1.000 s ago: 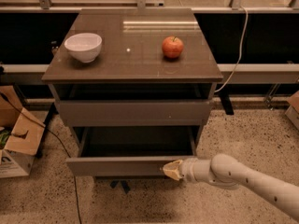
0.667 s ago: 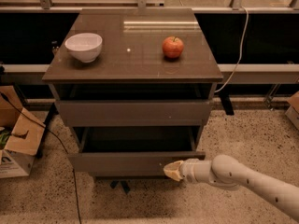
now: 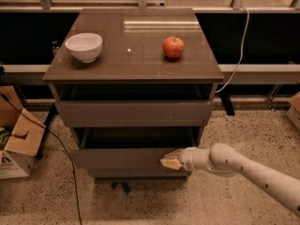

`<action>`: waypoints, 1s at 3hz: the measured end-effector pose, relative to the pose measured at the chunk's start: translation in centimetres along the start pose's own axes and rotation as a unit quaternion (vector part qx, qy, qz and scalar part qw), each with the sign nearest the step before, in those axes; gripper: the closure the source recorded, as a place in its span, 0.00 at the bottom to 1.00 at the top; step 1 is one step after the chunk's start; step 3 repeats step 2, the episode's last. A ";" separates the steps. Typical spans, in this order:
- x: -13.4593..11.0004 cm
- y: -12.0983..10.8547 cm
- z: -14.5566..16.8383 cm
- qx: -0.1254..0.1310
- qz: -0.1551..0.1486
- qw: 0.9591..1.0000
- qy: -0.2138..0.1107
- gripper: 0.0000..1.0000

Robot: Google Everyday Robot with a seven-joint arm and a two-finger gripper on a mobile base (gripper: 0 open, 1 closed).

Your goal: Close middle drawer

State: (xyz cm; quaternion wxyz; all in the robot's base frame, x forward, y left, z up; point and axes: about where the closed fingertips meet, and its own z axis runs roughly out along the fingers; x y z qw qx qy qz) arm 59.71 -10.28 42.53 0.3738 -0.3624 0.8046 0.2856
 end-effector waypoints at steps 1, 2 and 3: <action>-1.0 -1.0 0.2 -0.002 -0.001 1.000 -0.008 0.00; -1.0 -1.0 0.2 -0.002 -0.001 1.000 -0.008 0.00; -1.0 -1.0 0.2 -0.002 -0.001 1.000 -0.008 0.00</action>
Offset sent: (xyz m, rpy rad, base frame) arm 0.0109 -0.0007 0.0040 0.0119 -0.0071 0.0004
